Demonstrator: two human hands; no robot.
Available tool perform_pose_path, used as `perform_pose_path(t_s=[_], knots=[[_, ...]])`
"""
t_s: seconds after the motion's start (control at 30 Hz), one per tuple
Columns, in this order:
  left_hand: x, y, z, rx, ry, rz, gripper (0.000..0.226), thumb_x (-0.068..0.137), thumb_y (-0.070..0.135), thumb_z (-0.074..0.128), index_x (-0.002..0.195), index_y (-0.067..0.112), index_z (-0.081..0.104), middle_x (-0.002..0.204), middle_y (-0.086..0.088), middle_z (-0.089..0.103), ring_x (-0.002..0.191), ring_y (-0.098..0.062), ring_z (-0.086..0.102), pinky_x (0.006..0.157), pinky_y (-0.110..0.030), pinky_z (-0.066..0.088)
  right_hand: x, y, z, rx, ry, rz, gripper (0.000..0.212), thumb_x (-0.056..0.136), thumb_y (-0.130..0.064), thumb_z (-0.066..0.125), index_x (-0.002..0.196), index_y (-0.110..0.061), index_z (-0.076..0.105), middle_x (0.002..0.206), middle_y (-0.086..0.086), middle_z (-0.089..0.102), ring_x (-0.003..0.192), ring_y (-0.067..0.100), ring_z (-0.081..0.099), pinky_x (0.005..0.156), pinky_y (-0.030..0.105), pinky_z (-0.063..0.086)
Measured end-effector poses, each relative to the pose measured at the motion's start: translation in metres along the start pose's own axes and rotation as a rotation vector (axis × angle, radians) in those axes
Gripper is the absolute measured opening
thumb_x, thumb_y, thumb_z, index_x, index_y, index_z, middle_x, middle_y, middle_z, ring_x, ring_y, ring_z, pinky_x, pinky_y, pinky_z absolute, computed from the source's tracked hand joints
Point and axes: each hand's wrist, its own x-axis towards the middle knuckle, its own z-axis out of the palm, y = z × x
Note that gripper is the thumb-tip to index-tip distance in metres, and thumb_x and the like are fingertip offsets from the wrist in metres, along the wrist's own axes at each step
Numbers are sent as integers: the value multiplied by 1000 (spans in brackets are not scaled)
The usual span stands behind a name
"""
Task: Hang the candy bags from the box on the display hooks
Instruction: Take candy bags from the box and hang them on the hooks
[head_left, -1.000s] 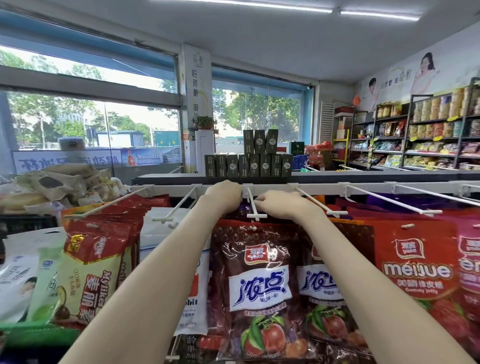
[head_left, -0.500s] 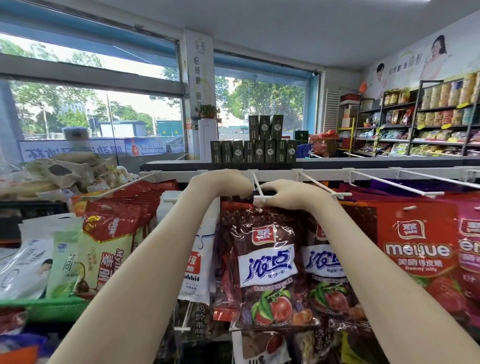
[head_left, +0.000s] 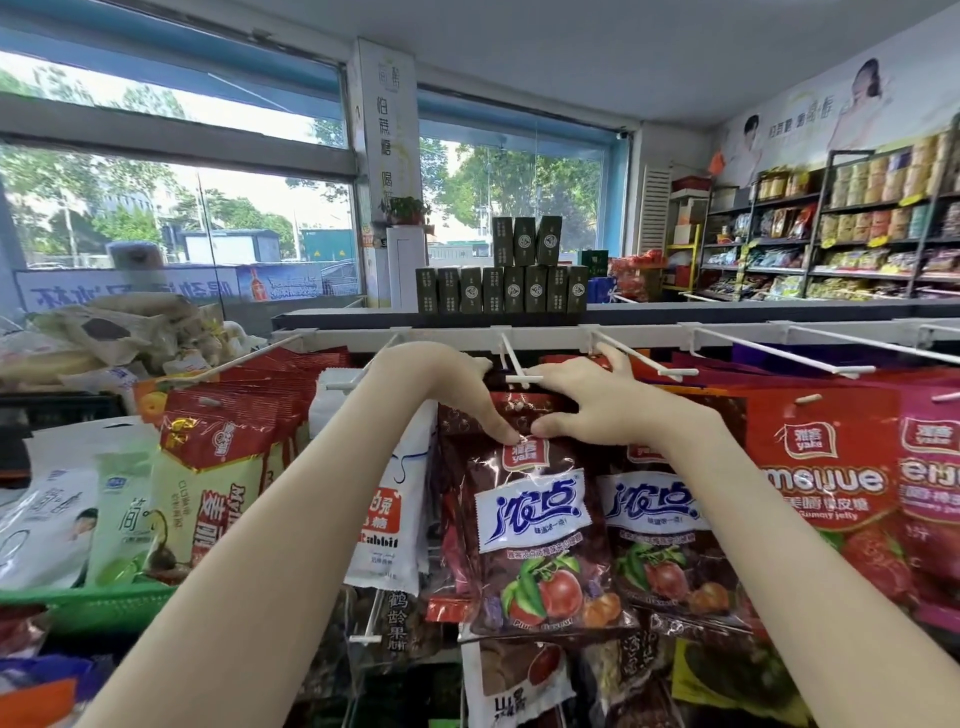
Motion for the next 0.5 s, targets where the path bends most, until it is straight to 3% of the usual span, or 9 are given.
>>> perform_pose_path(t_s=[0.2, 0.3, 0.4, 0.5], knots=[[0, -1, 11, 68, 252, 82, 78, 72, 57, 73, 135, 19, 45, 130, -2, 56, 116, -22, 52, 95, -35, 42, 10, -9, 13, 7, 185, 56, 56, 90, -39, 56, 142, -30, 36, 144, -8, 41, 137, 14, 29, 113, 47, -2], [1, 1, 18, 161, 365, 57, 70, 73, 60, 70, 125, 18, 49, 125, -3, 59, 115, -23, 53, 101, -44, 36, 10, -10, 21, -22, 303, 81, 55, 90, -38, 57, 140, -27, 38, 140, -7, 44, 133, 14, 33, 112, 44, 2], [-11, 7, 33, 275, 536, -14, 80, 75, 62, 66, 133, 12, 40, 134, -7, 52, 127, -27, 45, 114, -58, 12, -2, -10, 34, -11, 471, 49, 53, 90, -37, 57, 139, -23, 42, 140, -6, 45, 133, 14, 34, 112, 40, 5], [-32, 21, 59, 332, 742, -101, 92, 82, 59, 61, 144, 3, 21, 143, -13, 40, 135, -30, 36, 116, -55, 14, -24, -9, 54, -44, 702, -30, 43, 93, -33, 49, 132, -16, 51, 129, 0, 55, 123, 17, 46, 106, 34, 19]])
